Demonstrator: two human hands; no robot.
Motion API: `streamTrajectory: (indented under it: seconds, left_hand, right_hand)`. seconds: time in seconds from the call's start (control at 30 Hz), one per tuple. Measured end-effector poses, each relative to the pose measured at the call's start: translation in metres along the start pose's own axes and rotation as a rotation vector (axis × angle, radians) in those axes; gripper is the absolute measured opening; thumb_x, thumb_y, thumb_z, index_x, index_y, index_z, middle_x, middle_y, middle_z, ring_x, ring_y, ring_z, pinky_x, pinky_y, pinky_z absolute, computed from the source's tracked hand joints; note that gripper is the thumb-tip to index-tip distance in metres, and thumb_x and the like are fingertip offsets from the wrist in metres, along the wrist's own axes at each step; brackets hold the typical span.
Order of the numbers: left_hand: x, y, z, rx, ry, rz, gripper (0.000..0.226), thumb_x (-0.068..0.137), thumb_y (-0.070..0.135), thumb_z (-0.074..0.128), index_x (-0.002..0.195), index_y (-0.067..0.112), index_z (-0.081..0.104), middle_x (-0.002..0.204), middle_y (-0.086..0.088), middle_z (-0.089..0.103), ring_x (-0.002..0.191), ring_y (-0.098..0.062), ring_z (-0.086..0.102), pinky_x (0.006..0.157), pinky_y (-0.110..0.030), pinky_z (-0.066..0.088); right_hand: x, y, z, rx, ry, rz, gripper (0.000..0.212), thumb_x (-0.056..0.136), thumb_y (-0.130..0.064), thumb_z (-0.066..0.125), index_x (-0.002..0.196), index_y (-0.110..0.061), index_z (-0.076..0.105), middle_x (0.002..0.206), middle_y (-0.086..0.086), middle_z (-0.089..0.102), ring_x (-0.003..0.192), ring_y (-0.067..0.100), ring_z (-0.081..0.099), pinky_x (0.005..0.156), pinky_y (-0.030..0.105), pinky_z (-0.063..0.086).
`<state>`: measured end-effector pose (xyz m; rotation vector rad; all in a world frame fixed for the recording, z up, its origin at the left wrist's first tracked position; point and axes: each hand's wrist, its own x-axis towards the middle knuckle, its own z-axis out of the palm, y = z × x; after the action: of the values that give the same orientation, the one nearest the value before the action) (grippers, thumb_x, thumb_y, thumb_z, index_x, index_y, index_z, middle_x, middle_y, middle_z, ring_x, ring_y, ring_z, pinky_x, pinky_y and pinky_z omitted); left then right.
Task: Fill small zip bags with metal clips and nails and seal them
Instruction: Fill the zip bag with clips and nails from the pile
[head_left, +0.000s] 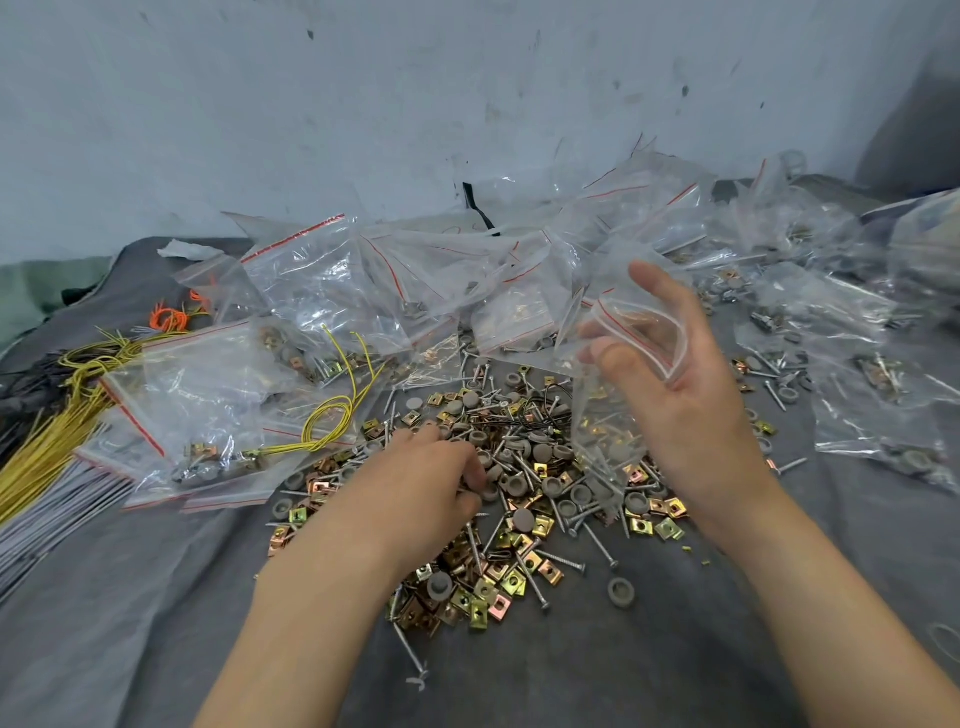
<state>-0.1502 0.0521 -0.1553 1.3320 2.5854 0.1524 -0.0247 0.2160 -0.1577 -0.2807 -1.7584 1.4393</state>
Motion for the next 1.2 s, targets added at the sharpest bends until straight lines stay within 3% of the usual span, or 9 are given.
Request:
streamTrajectory:
  seconds: [0.13, 0.4, 0.57, 0.77, 1.03, 1.2]
  left_hand:
    - [0.000, 0.003, -0.002, 0.044, -0.008, -0.024, 0.022, 0.097, 0.035, 0.053, 0.118, 0.033, 0.061, 0.121, 0.003, 0.048, 0.125, -0.021, 0.041, 0.100, -0.036, 0.040]
    - [0.001, 0.012, 0.004, 0.228, 0.001, -0.071, 0.032, 0.099, 0.033, 0.050, 0.127, 0.020, 0.058, 0.129, -0.004, 0.048, 0.128, -0.026, 0.040, 0.109, -0.045, 0.038]
    - [0.002, 0.014, 0.005, 0.242, 0.003, -0.070, 0.030, 0.100, 0.028, 0.047, 0.128, 0.019, 0.053, 0.132, -0.005, 0.047, 0.127, -0.025, 0.039, 0.104, -0.041, 0.039]
    - [0.001, 0.019, 0.008, 0.238, 0.045, -0.073, 0.026, 0.098, 0.026, 0.049, 0.123, 0.019, 0.048, 0.128, -0.001, 0.049, 0.123, -0.023, 0.044, 0.104, -0.039, 0.041]
    - [-0.007, 0.031, 0.006, 0.379, -0.005, -0.167, 0.027, 0.098, 0.014, 0.044, 0.125, 0.015, 0.048, 0.142, -0.012, 0.038, 0.130, -0.031, 0.038, 0.094, -0.042, 0.044]
    - [-0.005, 0.028, 0.008, 0.397, 0.028, -0.179, 0.023, 0.098, 0.017, 0.046, 0.120, 0.014, 0.052, 0.132, -0.008, 0.044, 0.126, -0.029, 0.041, 0.091, -0.039, 0.044]
  right_hand:
    - [0.001, 0.000, 0.000, 0.002, 0.002, -0.007, 0.056, 0.091, -0.030, 0.064, 0.142, -0.037, 0.043, 0.122, 0.001, 0.067, 0.116, 0.007, 0.064, 0.101, 0.020, 0.047]
    - [0.001, 0.002, -0.001, 0.013, -0.003, -0.012, 0.056, 0.092, -0.027, 0.063, 0.143, -0.036, 0.042, 0.119, 0.005, 0.066, 0.115, 0.008, 0.064, 0.099, 0.017, 0.048]
    - [0.001, 0.001, -0.002, -0.006, -0.003, -0.003, 0.058, 0.088, -0.033, 0.063, 0.142, -0.039, 0.042, 0.121, 0.003, 0.065, 0.116, 0.011, 0.063, 0.100, 0.026, 0.049]
    - [0.001, 0.001, -0.002, -0.007, 0.007, -0.005, 0.057, 0.089, -0.034, 0.063, 0.142, -0.040, 0.042, 0.121, 0.004, 0.065, 0.116, 0.013, 0.064, 0.100, 0.027, 0.050]
    - [0.002, 0.004, -0.002, -0.011, -0.004, -0.001, 0.057, 0.089, -0.034, 0.063, 0.141, -0.041, 0.042, 0.121, 0.003, 0.065, 0.116, 0.013, 0.064, 0.101, 0.029, 0.048]
    - [0.001, 0.004, -0.003, -0.018, -0.007, 0.001, 0.056, 0.089, -0.035, 0.063, 0.140, -0.045, 0.043, 0.121, 0.003, 0.064, 0.115, 0.013, 0.064, 0.099, 0.027, 0.050]
